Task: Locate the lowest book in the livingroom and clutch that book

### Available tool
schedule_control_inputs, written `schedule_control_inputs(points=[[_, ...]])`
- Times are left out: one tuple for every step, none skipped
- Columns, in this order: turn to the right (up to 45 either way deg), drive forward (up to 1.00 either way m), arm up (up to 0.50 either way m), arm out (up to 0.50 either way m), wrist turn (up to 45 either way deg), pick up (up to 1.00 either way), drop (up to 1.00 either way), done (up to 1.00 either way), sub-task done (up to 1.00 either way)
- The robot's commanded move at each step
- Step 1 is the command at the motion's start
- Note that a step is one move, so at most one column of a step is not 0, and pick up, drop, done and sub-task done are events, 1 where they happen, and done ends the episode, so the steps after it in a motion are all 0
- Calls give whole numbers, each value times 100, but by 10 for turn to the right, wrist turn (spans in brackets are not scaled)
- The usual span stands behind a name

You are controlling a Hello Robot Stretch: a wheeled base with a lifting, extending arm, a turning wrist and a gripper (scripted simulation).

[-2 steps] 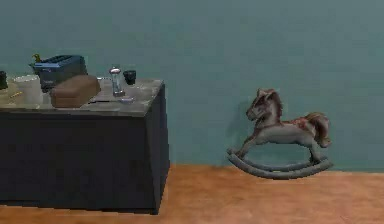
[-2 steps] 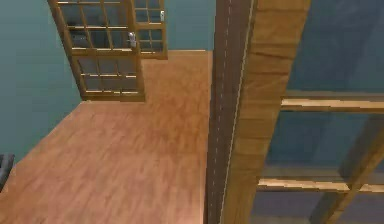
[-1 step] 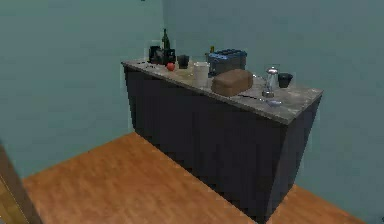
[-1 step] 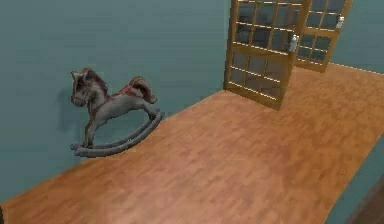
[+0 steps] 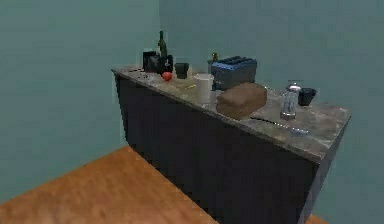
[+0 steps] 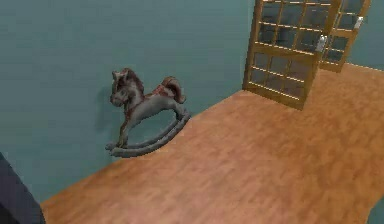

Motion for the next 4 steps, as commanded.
schedule_control_inputs(points=[[450, 0, 0, 0, 0, 0, 0, 0, 0], [330, 0, 0, 0, 0, 0, 0, 0, 0], [0, 50, 0, 0, 0, 0, 0, 0, 0], [450, 0, 0, 0, 0, 0, 0, 0, 0]])
